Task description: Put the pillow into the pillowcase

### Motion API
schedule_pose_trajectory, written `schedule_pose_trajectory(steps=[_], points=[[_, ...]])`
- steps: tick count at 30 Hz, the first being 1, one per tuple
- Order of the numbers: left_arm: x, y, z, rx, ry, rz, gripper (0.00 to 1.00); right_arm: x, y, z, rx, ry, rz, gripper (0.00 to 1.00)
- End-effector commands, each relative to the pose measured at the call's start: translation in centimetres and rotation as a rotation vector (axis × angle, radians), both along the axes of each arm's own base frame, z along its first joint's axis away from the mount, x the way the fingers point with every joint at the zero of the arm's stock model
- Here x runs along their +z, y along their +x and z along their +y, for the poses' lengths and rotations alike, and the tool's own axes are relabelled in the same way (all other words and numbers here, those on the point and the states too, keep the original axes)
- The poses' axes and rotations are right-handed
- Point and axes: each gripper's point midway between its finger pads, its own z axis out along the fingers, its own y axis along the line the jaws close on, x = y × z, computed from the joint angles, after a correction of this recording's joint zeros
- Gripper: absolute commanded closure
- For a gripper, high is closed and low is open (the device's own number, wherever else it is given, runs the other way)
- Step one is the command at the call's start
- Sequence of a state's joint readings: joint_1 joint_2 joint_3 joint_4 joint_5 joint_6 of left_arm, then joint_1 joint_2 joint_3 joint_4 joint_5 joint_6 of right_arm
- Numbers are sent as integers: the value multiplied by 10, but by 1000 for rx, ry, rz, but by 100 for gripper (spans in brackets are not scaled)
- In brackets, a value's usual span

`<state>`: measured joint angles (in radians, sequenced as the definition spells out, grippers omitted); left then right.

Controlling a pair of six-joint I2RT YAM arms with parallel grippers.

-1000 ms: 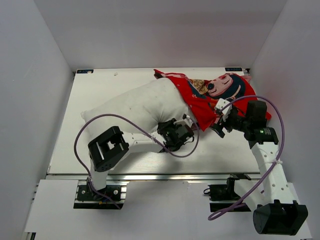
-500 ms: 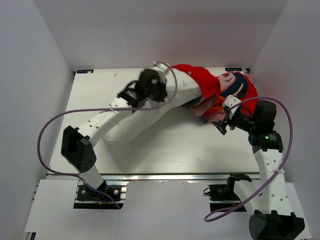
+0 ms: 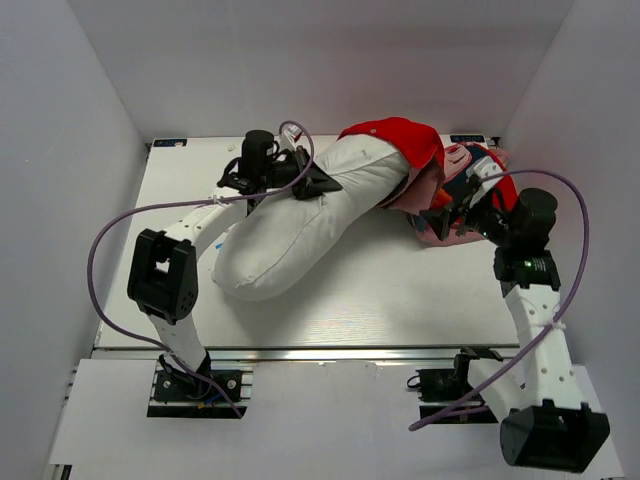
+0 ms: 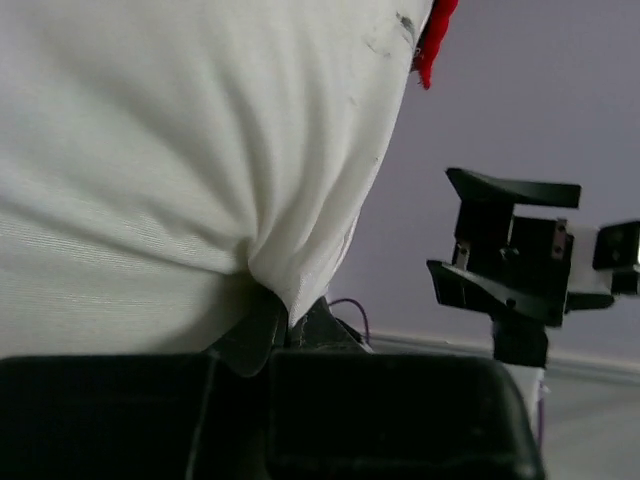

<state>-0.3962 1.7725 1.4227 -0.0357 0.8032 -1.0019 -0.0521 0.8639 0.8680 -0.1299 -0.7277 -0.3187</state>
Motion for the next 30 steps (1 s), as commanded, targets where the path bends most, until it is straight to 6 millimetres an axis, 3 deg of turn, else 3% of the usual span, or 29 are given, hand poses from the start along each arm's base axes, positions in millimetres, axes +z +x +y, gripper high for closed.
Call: schedule_pose_trajectory(steps=[1,4,5,7,8,10,16,22,23,24,26,29,30], points=[[60,-20,-8,-124,-187,-50,100,21,25,17,-27,263,86,20],[65,-15,-10,-129,-193,-55,100,16,60,33,-143,306,192,20],[64,-14,-10,-133,-194,-52,100,2,73,36,-183,309,251,20],[68,-12,-10,-131,-197,-58,100,5,86,44,-226,305,263,20],[68,-10,-10,-129,-199,-56,100,-5,93,48,-236,301,297,21],[69,-10,-9,-130,-200,-58,100,-7,98,56,-242,298,303,21],[69,-9,-2,-124,-202,-58,100,-21,129,32,-477,281,275,22],[64,-6,1,-125,-201,-50,100,-24,151,37,-481,296,250,26],[64,-6,1,-125,-201,-52,100,-26,158,32,-519,291,251,28],[64,-6,1,-123,-201,-51,100,-15,167,26,-562,295,228,33],[65,-4,1,-122,-204,-52,100,-26,177,24,-599,267,260,38],[64,-2,1,-120,-203,-54,100,-14,178,29,-538,249,199,60],[64,-2,1,-121,-204,-55,100,-13,176,31,-516,241,187,75]])
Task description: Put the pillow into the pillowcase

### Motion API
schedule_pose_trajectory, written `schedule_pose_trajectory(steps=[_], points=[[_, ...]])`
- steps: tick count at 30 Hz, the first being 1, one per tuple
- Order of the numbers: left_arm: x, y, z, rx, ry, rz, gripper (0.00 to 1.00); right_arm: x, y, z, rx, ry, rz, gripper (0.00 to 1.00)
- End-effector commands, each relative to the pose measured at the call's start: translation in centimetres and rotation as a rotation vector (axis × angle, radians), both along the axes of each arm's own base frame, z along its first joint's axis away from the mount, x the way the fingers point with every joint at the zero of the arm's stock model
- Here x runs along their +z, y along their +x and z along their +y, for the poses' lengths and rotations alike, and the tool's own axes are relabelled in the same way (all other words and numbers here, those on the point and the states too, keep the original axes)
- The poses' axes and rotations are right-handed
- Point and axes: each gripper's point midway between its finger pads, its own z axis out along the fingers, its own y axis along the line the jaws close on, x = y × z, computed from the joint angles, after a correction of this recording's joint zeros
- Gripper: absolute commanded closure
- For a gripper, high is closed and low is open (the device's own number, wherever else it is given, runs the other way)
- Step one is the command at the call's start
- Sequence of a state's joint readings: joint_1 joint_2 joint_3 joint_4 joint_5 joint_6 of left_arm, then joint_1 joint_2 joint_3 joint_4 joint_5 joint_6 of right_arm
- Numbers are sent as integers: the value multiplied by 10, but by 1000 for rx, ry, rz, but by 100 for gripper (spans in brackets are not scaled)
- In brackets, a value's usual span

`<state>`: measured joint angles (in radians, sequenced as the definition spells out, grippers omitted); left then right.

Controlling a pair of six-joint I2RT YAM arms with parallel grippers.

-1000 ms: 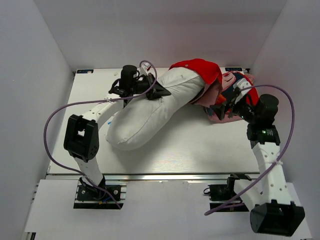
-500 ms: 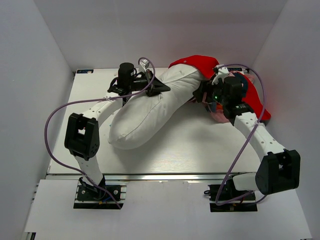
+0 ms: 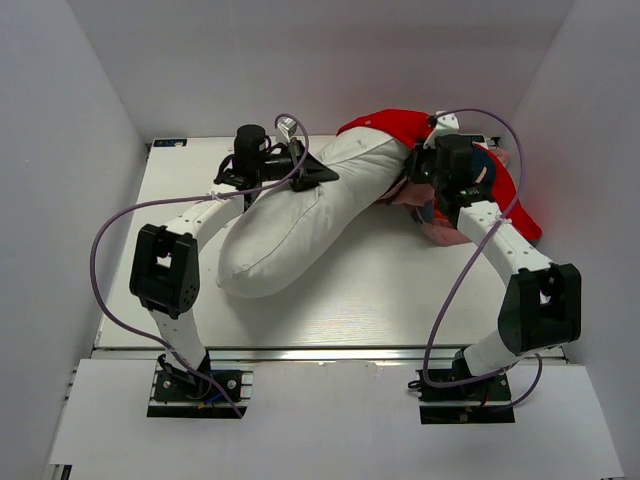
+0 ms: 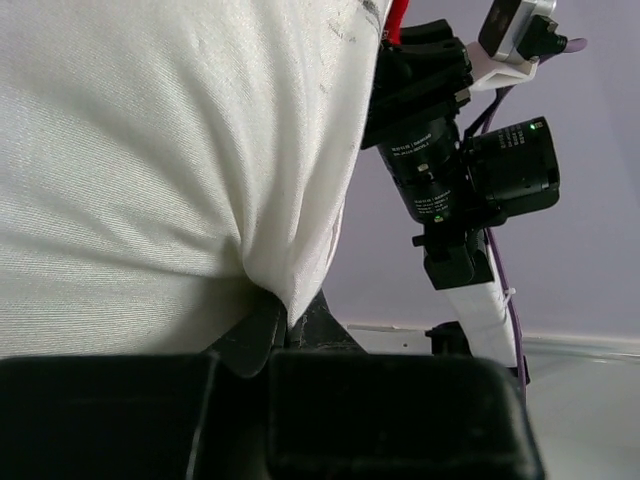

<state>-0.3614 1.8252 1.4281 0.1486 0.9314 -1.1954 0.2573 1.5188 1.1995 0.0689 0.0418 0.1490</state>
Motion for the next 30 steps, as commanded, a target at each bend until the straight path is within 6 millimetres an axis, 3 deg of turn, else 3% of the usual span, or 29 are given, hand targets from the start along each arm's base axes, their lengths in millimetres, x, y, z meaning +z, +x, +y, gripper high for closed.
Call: schedule_pose_trajectory(steps=[1,4,6,7,10,11,12,14,15,17,18,20,23,24,25,28,30], points=[[44,-8,0,-55,-68,-120,100,42,4,3,35,-7,-150,81],[41,-7,1,-55,-66,-119,100,51,-7,24,166,2,-163,98],[42,-7,1,-59,-64,-122,100,79,-25,54,308,51,-180,100],[46,-6,0,-58,-58,-131,100,112,-36,67,354,71,-240,100],[58,-6,0,-61,-55,-162,100,168,-76,119,509,116,-344,100],[68,-6,1,-62,-59,-176,100,205,-86,128,532,141,-416,100],[75,-8,1,-63,-61,-191,100,219,-101,147,577,169,-424,100],[90,-15,4,-67,-66,-211,100,239,-104,162,601,204,-437,100],[96,-18,5,-70,-68,-221,100,264,-113,170,622,234,-476,100],[106,-29,9,-68,-63,-237,100,265,-109,182,632,237,-460,100],[102,-32,11,-67,-53,-230,100,282,-115,187,651,256,-489,100],[95,-40,16,-60,-13,-222,100,266,-111,199,666,252,-412,100],[59,-43,25,-42,54,-169,100,233,-97,208,623,229,-339,100],[46,-42,28,-38,78,-146,100,215,-88,208,597,211,-302,100],[20,-44,33,-38,114,-100,100,185,-74,209,564,179,-240,100],[-18,-43,46,-20,141,-30,100,127,-45,197,516,139,-99,100],[-35,-40,50,-20,154,4,100,101,-34,192,503,91,-43,100]])
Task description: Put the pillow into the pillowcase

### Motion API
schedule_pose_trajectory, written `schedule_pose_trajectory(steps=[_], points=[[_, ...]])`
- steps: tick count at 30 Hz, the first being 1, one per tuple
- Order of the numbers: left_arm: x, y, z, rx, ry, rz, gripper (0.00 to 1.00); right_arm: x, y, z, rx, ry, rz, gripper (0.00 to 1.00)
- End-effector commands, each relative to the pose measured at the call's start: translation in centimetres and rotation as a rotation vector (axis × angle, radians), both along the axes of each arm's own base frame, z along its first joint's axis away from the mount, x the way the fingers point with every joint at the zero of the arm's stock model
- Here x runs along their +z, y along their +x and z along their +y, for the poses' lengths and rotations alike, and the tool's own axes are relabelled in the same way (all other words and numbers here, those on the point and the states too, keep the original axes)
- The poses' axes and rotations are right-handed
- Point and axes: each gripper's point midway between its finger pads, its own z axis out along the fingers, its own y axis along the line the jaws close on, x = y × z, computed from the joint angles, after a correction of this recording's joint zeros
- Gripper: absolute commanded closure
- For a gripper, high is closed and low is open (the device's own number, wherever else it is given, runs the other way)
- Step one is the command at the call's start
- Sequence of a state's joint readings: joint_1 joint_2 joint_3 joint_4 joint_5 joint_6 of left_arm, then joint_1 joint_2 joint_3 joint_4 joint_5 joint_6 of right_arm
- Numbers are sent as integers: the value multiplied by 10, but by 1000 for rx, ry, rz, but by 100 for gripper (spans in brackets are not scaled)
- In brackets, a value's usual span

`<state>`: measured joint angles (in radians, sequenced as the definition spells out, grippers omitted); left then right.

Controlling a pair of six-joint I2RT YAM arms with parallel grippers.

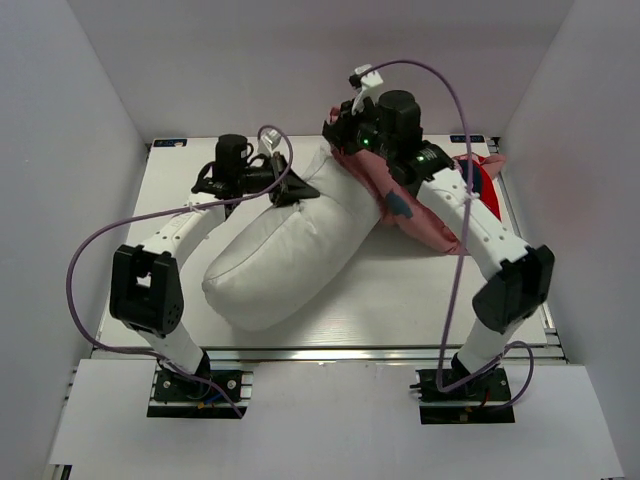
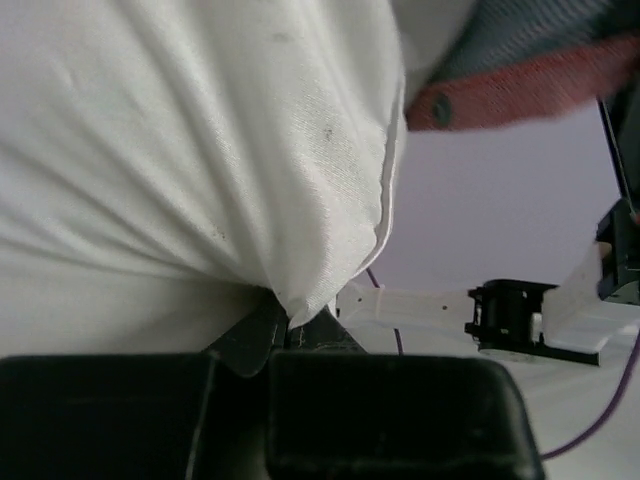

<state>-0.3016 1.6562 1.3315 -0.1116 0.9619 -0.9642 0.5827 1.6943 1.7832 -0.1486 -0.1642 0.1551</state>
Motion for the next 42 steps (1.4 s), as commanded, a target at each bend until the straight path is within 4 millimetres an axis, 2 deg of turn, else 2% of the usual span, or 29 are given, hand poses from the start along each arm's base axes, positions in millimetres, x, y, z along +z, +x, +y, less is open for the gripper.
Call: schedule_pose_trajectory(steps=[1,2,3,4,5,6,7,8,9,10,11,13,14,15,17,18,20,21,22,23,24,25,27,28,30,31,33,35,42], points=[[-35,-2,10,-11,61,50,100,-64,24,-5,-33,-91,127,100],[-42,0,10,-14,78,58,100,-75,31,-9,-51,-113,142,100],[-62,3,11,-20,115,92,100,-97,39,-10,-60,-140,176,96],[-64,9,13,-16,125,88,100,-105,45,-12,-71,-158,183,88],[-72,12,14,-15,139,100,100,-115,52,-15,-68,-196,170,73],[-88,17,16,-12,159,132,100,-135,56,-16,-60,-237,196,64],[-94,22,22,2,167,145,100,-140,57,-16,-42,-254,202,55],[-96,27,25,10,173,147,100,-139,55,-14,1,-256,202,41],[-104,30,30,23,194,161,100,-141,51,-15,38,-291,188,36],[-109,39,41,57,208,171,100,-134,46,-13,81,-286,175,32],[-106,47,48,80,220,159,100,-121,44,-14,100,-277,146,25],[-108,61,70,151,269,155,100,-84,33,-22,155,-244,75,17],[-101,69,78,180,281,134,97,-70,29,-27,162,-230,49,14],[-100,73,85,198,294,134,95,-45,21,-33,159,-205,11,11],[-94,87,102,255,313,114,91,-28,8,-47,180,-184,24,11],[-94,91,109,275,323,116,89,-11,-2,-60,185,-170,15,11],[-95,95,112,281,326,116,88,-2,-11,-74,172,-164,9,11],[-94,98,112,282,323,108,88,-1,-21,-86,156,-167,9,11],[-94,97,110,273,314,108,88,-5,-17,-104,114,-193,-3,11],[-98,99,109,266,306,114,88,-3,-22,-117,86,-214,-27,10],[-101,98,108,260,302,123,88,-15,-22,-128,71,-256,-27,11],[-102,97,108,257,300,123,88,-50,-18,-145,86,-375,-40,11],[-106,97,108,251,300,127,89,-90,-33,-165,137,-492,4,11],[-108,97,108,250,302,128,90,-125,-38,-181,143,-549,62,11],[-110,97,107,243,298,132,90,-146,-40,-203,148,-639,27,11],[-111,96,106,240,297,132,90,-173,-49,-209,171,-679,60,11],[-110,95,106,237,295,130,90,-184,-43,-217,158,-743,4,11],[-109,93,106,235,295,128,91,-206,-36,-226,140,-792,33,11],[-96,83,101,225,290,106,91,-235,25,-249,35,-890,82,11]])
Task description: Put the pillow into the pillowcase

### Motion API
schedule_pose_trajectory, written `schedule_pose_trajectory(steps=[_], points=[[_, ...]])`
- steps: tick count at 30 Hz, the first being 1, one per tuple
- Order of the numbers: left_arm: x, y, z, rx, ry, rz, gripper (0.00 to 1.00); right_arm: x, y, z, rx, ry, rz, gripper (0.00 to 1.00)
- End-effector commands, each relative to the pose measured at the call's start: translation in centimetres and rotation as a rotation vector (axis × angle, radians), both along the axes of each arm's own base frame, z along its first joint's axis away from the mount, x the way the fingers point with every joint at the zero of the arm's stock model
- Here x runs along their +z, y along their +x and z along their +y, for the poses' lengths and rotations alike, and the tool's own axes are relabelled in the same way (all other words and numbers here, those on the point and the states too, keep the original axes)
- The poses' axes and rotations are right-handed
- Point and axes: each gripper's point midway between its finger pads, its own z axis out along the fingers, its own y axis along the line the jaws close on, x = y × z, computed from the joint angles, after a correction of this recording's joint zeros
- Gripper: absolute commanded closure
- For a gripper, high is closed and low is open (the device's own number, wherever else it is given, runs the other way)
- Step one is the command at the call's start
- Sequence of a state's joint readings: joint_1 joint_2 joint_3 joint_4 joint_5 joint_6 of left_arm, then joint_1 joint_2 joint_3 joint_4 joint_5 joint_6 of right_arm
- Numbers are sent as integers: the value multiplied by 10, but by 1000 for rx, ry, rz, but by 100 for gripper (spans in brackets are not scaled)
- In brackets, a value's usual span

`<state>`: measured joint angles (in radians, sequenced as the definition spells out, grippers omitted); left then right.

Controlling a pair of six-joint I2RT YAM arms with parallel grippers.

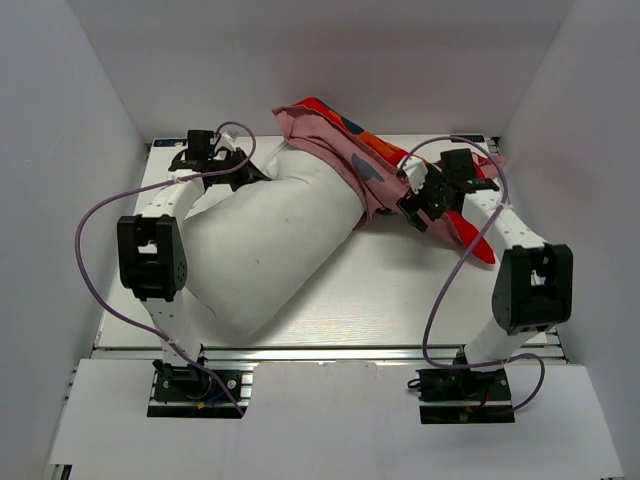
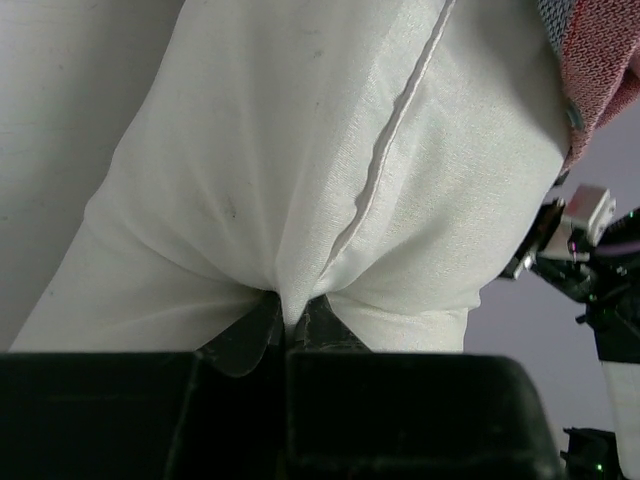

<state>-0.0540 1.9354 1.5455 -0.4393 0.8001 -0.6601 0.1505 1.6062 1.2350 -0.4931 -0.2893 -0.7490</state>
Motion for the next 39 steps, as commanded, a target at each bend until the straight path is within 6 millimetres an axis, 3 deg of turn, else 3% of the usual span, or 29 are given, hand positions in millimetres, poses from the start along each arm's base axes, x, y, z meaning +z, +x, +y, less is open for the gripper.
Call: schedule_pose_trajectory(steps=[1,11,14,15,16,18,24,30,34,39], points=[[12,-24,-12,-46,15,-4,91,22,50,-16,-32,-76,-152,11],[21,-37,-17,-65,21,-25,91,6,68,-33,-10,-132,-162,11],[22,-38,-18,-69,17,-26,91,-4,76,-37,19,-121,-118,19],[23,-37,-18,-69,17,-29,91,-11,69,-36,37,-103,-57,25],[24,-37,-18,-70,15,-31,91,-2,76,-35,42,-96,-63,28],[25,-37,-19,-72,13,-33,91,-17,71,-33,60,-85,7,34],[26,-38,-19,-76,8,-39,91,-28,72,-26,119,-45,52,34],[26,-37,-20,-77,5,-41,91,-34,58,-17,156,6,135,53],[26,-38,-20,-80,4,-40,91,-12,67,-24,112,-13,76,85],[19,-43,-22,-91,16,-28,91,64,95,-38,51,-57,-187,91]])
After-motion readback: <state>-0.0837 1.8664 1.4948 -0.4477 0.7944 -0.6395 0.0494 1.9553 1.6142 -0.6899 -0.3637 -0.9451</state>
